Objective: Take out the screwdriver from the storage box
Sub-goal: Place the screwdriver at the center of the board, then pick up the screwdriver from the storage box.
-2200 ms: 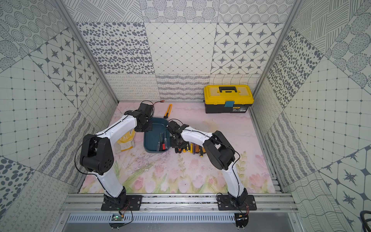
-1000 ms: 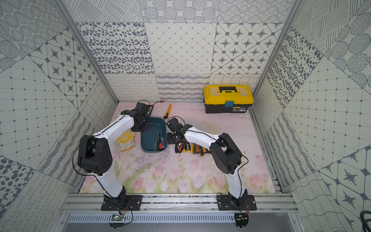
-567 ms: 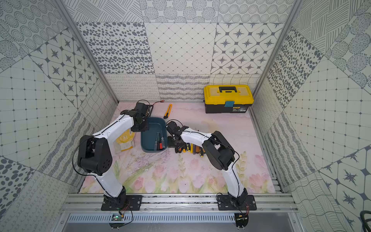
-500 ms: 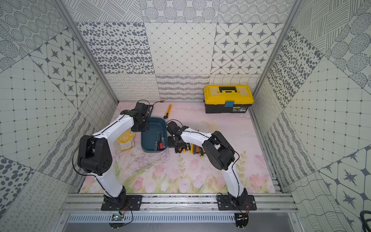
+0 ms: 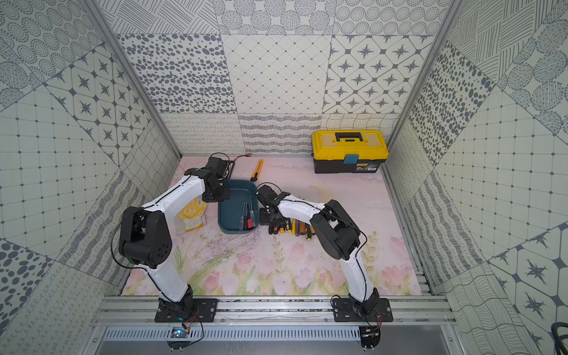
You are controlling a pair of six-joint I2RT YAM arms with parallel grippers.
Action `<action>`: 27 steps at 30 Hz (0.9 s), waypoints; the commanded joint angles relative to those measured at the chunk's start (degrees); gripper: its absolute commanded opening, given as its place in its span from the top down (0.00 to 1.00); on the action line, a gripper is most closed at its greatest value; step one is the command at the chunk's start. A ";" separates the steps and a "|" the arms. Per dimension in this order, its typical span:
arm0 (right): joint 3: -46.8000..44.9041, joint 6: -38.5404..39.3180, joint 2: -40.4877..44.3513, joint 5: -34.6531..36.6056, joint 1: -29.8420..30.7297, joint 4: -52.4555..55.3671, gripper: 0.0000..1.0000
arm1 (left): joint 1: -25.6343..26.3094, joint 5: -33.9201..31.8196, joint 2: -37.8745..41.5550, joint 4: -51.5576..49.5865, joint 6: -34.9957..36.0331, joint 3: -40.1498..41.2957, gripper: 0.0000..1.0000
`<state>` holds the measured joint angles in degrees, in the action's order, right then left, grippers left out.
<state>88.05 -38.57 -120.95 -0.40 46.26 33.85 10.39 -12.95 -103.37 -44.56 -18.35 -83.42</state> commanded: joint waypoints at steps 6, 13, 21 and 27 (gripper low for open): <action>-7.33 2.14 12.72 1.66 0.59 -11.09 1.00 | -0.03 4.26 -0.83 -0.10 -1.16 -1.15 1.00; -3.92 6.25 13.93 -2.81 1.87 -11.33 0.82 | -0.08 2.03 -1.49 0.28 -1.34 -0.62 1.00; 2.11 8.41 9.78 -6.18 5.03 -8.92 0.63 | 0.41 2.62 4.72 8.38 -0.34 5.33 1.00; 5.57 8.34 6.32 -7.22 6.29 -6.40 0.59 | 2.07 1.44 7.60 12.60 0.79 8.60 1.00</action>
<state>91.48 -31.00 -112.38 -6.44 52.18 26.50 11.35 -11.29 -98.35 -38.81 -18.33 -76.79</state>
